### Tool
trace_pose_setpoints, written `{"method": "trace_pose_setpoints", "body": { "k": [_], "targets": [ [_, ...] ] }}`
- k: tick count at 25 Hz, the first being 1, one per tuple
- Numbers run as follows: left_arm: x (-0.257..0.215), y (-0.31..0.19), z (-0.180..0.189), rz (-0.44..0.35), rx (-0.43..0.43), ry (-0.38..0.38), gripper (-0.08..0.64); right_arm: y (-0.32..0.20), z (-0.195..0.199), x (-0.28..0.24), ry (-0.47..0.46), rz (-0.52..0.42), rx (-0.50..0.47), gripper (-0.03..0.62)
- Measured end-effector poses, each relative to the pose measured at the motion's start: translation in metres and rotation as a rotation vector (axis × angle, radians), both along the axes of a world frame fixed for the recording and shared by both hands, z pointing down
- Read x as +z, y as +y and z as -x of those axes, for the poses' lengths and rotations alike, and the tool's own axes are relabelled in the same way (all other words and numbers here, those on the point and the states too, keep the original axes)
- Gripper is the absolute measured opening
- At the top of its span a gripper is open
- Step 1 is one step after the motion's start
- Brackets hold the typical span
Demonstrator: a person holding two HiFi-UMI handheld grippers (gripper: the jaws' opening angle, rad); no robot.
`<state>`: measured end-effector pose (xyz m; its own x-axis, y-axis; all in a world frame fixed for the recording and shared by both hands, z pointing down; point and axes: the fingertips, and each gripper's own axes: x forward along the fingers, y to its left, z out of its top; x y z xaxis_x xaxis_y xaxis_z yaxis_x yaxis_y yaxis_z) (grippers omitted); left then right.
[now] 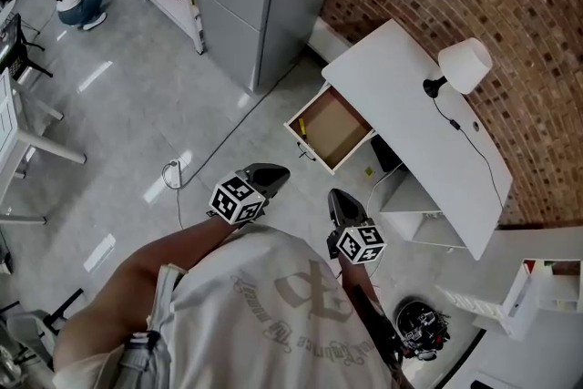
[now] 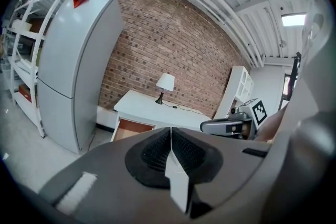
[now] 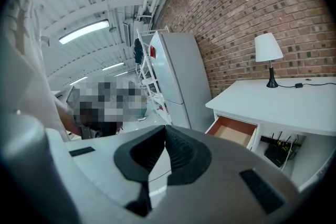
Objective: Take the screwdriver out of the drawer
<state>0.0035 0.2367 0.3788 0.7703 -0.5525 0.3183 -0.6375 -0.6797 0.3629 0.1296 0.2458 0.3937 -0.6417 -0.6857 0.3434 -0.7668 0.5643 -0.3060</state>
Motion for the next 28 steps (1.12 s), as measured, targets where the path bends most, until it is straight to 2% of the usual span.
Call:
{"method": "trace_pose_setpoints", "body": {
  "k": [13,22,28],
  "targets": [
    [0.003,-0.014,0.066,0.007,0.011,0.015,0.011,-0.007,0.055,0.006,0.024,0.023,0.063,0.006],
    [0.008,-0.017,0.090,0.009,0.060,0.019,0.011,-0.009,0.080,0.009,0.035,0.024,0.115,0.007],
    [0.007,-0.022,0.106,0.007,0.054,0.026,0.012,-0.012,0.089,0.007,0.045,0.025,0.131,0.006]
  ]
}}
